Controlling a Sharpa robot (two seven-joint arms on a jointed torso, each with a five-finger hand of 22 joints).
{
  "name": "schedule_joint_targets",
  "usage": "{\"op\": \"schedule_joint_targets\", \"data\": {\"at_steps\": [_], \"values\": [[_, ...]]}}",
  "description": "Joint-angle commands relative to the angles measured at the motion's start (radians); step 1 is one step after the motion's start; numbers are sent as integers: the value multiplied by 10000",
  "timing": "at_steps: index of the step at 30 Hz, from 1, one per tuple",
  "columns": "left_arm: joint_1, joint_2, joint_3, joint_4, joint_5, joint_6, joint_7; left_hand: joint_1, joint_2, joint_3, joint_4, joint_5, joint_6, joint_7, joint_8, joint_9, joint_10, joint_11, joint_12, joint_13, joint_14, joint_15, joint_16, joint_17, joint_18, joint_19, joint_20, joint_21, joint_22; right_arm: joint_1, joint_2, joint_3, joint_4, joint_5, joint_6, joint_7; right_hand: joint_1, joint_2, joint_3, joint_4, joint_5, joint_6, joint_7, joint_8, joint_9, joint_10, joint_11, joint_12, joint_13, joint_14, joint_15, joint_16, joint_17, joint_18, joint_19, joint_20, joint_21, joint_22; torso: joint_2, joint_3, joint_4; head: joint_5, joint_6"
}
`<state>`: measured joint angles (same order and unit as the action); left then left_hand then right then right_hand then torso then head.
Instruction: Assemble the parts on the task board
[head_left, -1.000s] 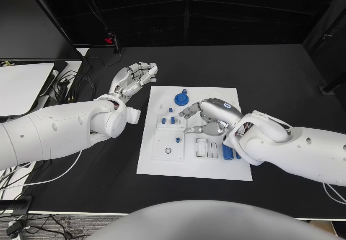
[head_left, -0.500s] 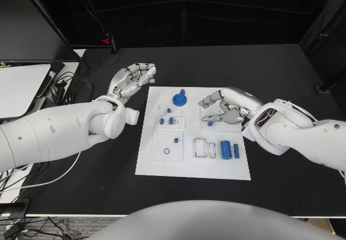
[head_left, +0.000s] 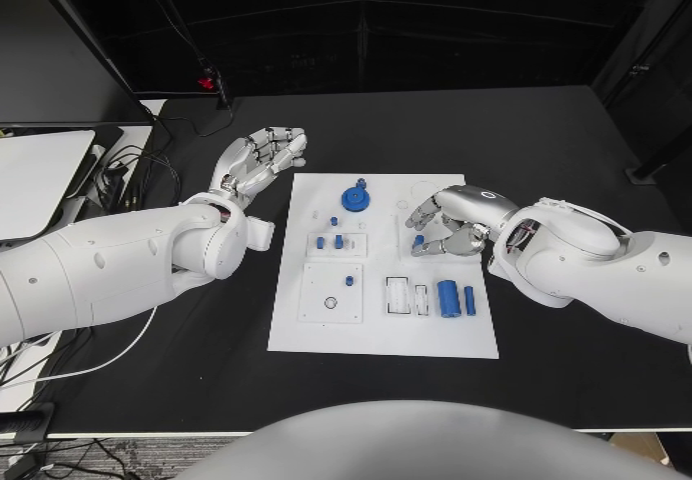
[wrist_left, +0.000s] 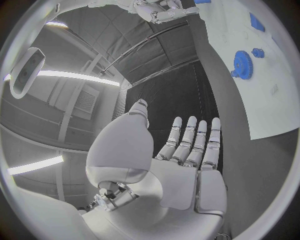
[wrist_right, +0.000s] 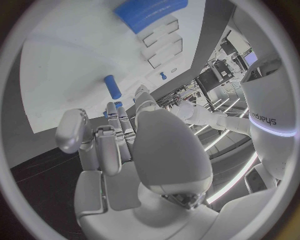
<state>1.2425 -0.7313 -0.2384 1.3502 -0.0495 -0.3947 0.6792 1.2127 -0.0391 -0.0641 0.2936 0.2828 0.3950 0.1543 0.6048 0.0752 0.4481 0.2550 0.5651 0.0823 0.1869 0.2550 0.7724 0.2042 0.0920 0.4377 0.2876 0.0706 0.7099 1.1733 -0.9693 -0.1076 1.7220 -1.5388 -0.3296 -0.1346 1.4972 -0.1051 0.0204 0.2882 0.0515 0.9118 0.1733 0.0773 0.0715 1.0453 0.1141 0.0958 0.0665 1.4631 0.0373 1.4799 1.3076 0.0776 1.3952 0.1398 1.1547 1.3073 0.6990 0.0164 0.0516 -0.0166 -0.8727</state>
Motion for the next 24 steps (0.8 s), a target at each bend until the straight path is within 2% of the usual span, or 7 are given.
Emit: {"op": "schedule_joint_targets", "data": {"at_steps": [1,5,9,12,16,24], "values": [[8,-12,9,12,9,83,1360,18,108,48,3,64,-75,1378,54,-14,-45,2,33,-8,-85,16,36,-9,-6,66,27,9,-11,8,60,2,-13,-882,769,-822,-92,-13,-6,28,-41,67,-17,47,0,61,-12,34,-2,668,-66,-50,717,165,-36,-33,-51,740,-3,-5,11,-20,1],[6,-23,9,20,9,88,1358,18,108,48,3,64,-75,1378,54,-14,-45,2,33,-8,-85,16,36,-9,-6,66,27,9,-11,5,164,2,-57,-1028,1002,-1041,-25,-15,82,0,-40,85,-100,43,-4,72,-37,36,-9,671,-89,-51,717,167,-40,-57,-73,729,2,-10,4,-9,1],[4,-30,9,26,9,91,1359,22,119,48,3,70,-80,1378,61,-16,-50,2,45,-12,-88,16,46,-19,-6,56,27,7,-29,3,297,1,-114,-1115,1147,-1210,113,110,230,-21,-42,203,-169,85,8,137,-67,57,-10,686,-118,-28,759,163,-31,-86,-70,730,-3,-15,6,-48,1],[4,-34,9,37,9,87,1359,22,119,48,3,70,-80,1378,61,-16,-50,2,45,-12,-88,16,46,-19,-6,56,27,7,-29,-1,396,0,-179,-1143,1102,-1245,257,231,345,-48,-44,288,-212,110,13,250,-97,93,-5,701,-141,-2,805,159,-22,-110,-58,736,-1,-22,20,-74,1],[4,-40,9,40,9,85,1357,22,119,48,3,70,-80,1378,61,-16,-50,2,45,-12,-88,16,46,-19,-6,56,27,7,-29,-4,463,0,-207,-1160,943,-1192,384,324,432,-59,-44,409,-246,150,22,410,-136,141,-1,716,-171,28,855,152,-5,-135,-30,749,-1,-3,5,-35,1],[4,-45,9,38,9,84,1353,22,119,48,3,70,-80,1378,61,-16,-50,2,45,-12,-88,16,46,-19,-6,56,27,7,-29,-8,512,-1,-210,-1227,843,-1230,685,538,632,-50,-45,791,-319,285,55,874,-254,238,-14,753,-262,106,991,142,28,-213,20,778,-7,-5,8,-39,1]]}}
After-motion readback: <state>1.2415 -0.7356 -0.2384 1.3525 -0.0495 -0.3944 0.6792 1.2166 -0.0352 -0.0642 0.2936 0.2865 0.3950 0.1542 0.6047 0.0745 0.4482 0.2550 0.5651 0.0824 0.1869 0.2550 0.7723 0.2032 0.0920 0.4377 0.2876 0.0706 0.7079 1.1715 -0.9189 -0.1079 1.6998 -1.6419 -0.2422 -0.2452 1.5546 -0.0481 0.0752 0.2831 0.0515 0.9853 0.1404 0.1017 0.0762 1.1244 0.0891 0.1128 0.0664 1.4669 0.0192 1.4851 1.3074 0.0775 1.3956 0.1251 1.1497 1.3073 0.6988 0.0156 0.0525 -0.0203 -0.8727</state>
